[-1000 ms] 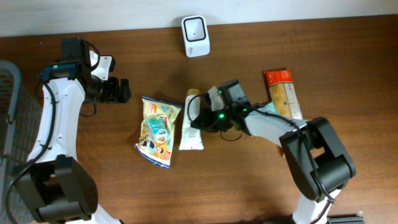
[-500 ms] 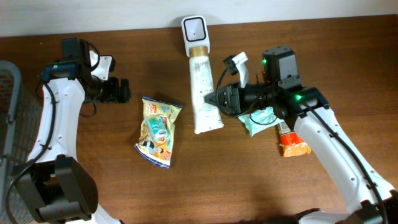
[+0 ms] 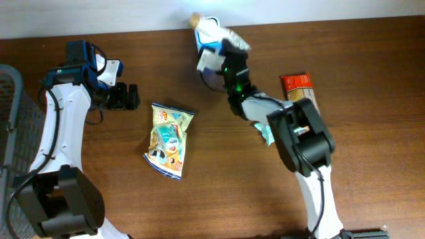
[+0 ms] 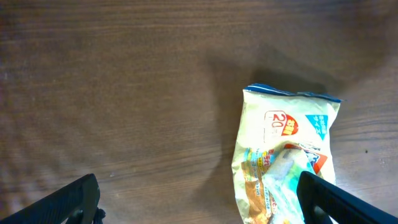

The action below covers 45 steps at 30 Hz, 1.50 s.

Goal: Scan the item barcode
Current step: 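Grasp the white tube with the right gripper and hold it over the scanner, then set the white tube down at right and reach toward the yellow bag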

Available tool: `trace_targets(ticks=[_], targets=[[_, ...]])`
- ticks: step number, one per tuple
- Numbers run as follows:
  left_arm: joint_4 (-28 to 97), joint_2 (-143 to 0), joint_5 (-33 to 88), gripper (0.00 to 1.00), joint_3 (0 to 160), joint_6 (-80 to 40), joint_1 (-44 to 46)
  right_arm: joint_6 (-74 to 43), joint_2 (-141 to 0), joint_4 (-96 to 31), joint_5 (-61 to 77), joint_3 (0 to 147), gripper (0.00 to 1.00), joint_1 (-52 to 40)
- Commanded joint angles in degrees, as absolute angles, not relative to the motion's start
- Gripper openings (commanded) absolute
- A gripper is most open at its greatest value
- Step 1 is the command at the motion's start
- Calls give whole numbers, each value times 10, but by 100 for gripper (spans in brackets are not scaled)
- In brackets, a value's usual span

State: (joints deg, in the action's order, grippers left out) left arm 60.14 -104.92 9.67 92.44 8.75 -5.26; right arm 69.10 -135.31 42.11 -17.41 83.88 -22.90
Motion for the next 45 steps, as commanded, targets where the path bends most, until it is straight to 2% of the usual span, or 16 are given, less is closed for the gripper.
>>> trace_targets(ticks=[1, 13, 15, 17, 20, 25, 27, 29, 35, 37, 38, 39, 41, 45], targets=[[601, -1051, 101, 99, 927, 83, -51, 727, -1364, 440, -157, 882, 4, -224], [601, -1051, 101, 99, 927, 83, -51, 737, -1363, 453, -199, 910, 4, -217], [601, -1051, 101, 99, 927, 83, -51, 710, -1337, 452, -200, 910, 4, -217], [601, -1051, 101, 99, 927, 82, -51, 632, -1279, 411, -202, 910, 4, -218], [601, -1051, 101, 99, 927, 83, -51, 451, -1142, 175, -211, 910, 4, -219], [601, -1051, 101, 99, 927, 83, -51, -3, -959, -318, -69, 910, 4, -220], [601, -1051, 101, 99, 927, 82, -51, -57, -949, -503, 21, 910, 4, -220], [601, -1051, 101, 99, 927, 82, -51, -70, -970, -595, 73, 878, 4, -221], [601, -1051, 101, 99, 927, 82, -51, -79, -1007, -518, 86, 729, 4, -220], [601, -1051, 101, 99, 927, 83, -51, -56, -1007, -514, 103, 741, 25, -221], [601, -1051, 101, 99, 927, 83, -51, -45, -1007, -500, 169, 773, 45, -221], [601, -1051, 101, 99, 927, 83, -51, -76, -1007, -450, 235, 784, 54, -221], [601, -1051, 101, 99, 927, 83, -51, -168, -1021, -326, 283, 784, 56, -240], [600, -1051, 101, 99, 927, 82, -51, -126, -1094, -221, 222, 784, 56, -361]])
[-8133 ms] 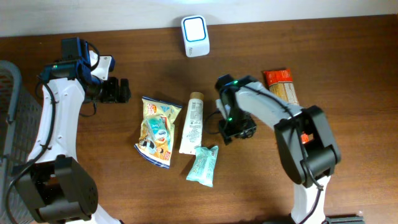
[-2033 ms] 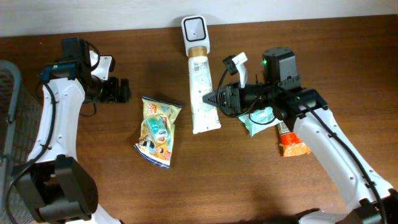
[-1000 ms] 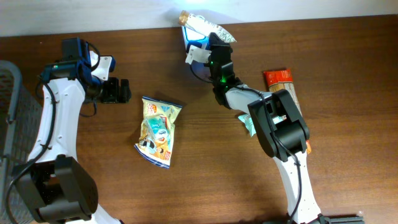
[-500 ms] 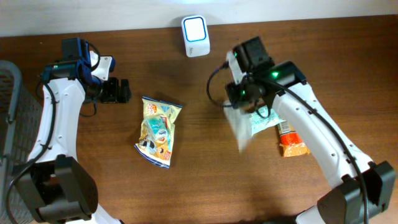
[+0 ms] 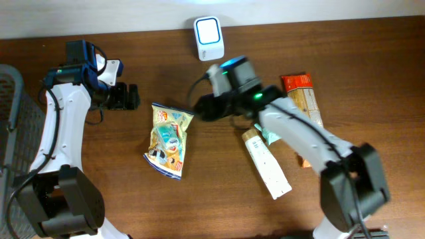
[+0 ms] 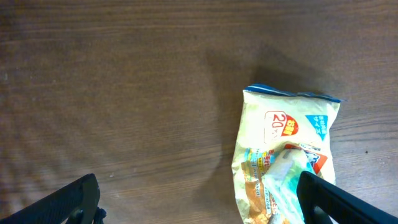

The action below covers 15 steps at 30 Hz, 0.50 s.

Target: Scan the item barcode

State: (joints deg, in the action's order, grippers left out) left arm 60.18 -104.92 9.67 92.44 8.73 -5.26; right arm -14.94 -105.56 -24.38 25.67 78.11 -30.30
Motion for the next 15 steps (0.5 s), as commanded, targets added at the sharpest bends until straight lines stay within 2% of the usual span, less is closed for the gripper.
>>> trace_targets(ticks=[1, 5, 15], targets=[[600, -1051, 101, 99, 927, 82, -51, -89, -1115, -203, 155, 784, 57, -402], [601, -1051, 101, 99, 927, 83, -51, -5, -1130, -192, -41, 784, 56, -491], [601, -1051, 101, 99, 927, 83, -51, 90, -1159, -185, -75, 784, 55, -555]])
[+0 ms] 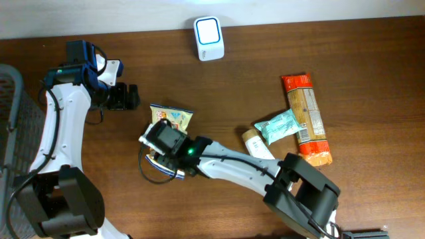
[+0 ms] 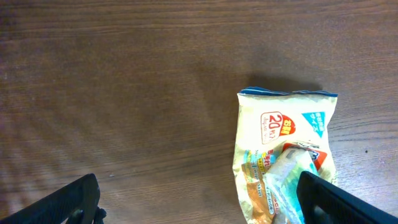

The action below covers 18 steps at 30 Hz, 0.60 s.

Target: Scan the item barcode

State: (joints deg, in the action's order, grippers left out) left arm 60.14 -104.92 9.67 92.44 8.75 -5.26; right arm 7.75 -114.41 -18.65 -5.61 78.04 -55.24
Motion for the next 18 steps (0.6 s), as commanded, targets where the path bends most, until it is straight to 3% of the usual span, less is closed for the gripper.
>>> trace_targets(ticks=[1, 4, 6, 10, 13, 15, 18], targets=[[601, -1051, 101, 99, 927, 83, -51, 90, -1166, -183, -93, 784, 53, -554], [600, -1051, 101, 99, 927, 83, -51, 93, -1193, -170, -120, 784, 36, -553], [601, -1051, 101, 99, 927, 83, -51, 92, -1192, -173, -125, 790, 6, -553], [600, -1051, 101, 99, 927, 82, -51, 38, -1127, -304, -102, 888, 4, -552], [601, -1051, 101, 99, 927, 82, -51, -14, -1086, -467, 145, 980, 4, -491], [601, -1051, 101, 99, 927, 82, -51, -41, -1090, -527, 350, 979, 4, -391], [601, -1051, 101, 99, 927, 82, -51, -11, -1127, -595, 455, 963, 4, -288]])
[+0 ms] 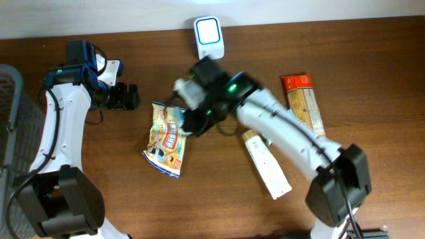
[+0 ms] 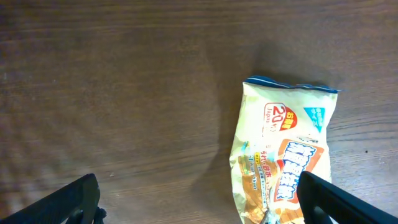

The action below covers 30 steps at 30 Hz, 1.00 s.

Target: Scan the item barcode

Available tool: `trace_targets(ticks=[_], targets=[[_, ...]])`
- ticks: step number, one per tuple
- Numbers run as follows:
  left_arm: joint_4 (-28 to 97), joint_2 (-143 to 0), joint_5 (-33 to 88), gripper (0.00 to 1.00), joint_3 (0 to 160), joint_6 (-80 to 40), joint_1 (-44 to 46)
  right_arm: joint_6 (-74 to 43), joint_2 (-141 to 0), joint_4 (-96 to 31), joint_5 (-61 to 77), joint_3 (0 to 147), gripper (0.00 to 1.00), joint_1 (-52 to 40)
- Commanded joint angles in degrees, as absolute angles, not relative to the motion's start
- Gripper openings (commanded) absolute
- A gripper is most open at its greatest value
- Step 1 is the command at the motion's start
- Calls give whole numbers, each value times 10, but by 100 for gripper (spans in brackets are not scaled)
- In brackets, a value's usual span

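A yellow snack bag [image 1: 169, 138] with orange print lies flat on the brown table; the left wrist view shows it at the right [image 2: 283, 149], blue-edged end up. The white barcode scanner [image 1: 208, 38] stands at the table's back edge. My right gripper [image 1: 190, 121] is low at the bag's upper right corner, and its jaws are hidden under the wrist. My left gripper [image 1: 125, 97] hovers left of the bag, open and empty [image 2: 199, 208], its dark fingertips [image 2: 71, 199] spread wide.
A wire basket [image 1: 8, 113] stands at the far left edge. To the right lie an orange-and-tan packet [image 1: 302, 106] and a long beige box [image 1: 265, 164], with a teal packet [image 1: 269, 140] half under my right arm.
My right gripper was over the middle of the bag and is now at its upper right corner. The bag has shifted slightly and shows a flatter orange-printed face. The left arm has not moved.
My right gripper was first up at the scanner at the back edge. It then stood just right of the bag, then low over the bag's middle, and now at the bag's upper right corner. The left gripper stayed open beside the bag throughout.
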State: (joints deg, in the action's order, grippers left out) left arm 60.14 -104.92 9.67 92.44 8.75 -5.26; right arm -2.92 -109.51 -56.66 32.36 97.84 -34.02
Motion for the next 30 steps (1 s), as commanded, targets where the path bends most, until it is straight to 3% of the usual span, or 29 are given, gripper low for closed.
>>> trace_targets(ticks=[1, 4, 7, 8, 10, 11, 16, 22, 26, 30], targets=[[601, -1051, 101, 99, 927, 83, -51, -2, -1146, -608, 485, 953, 4, -267], [601, -1051, 101, 99, 927, 83, -51, -2, -1222, -647, 519, 924, 4, -243], [601, -1051, 101, 99, 927, 83, -51, -21, -1248, -662, 424, 924, 5, -242], [601, -1051, 101, 99, 927, 82, -51, -22, -1248, -662, 405, 924, 11, -241], [601, -1051, 101, 99, 927, 82, -51, -22, -1248, -658, 375, 924, 35, -226], [601, -1051, 101, 99, 927, 82, -51, -22, -1248, -653, 356, 924, 41, -217], [601, -1051, 101, 99, 927, 82, -51, 17, -1248, -635, 323, 956, 53, -164], [601, -1051, 101, 99, 927, 82, -51, 45, -1248, -668, 277, 1081, 54, -193], [600, -1051, 101, 99, 927, 83, -51, 275, -1280, -640, 228, 1079, 54, -269], [601, -1051, 101, 99, 927, 82, -51, 298, -1335, -635, 265, 1079, 48, -278]])
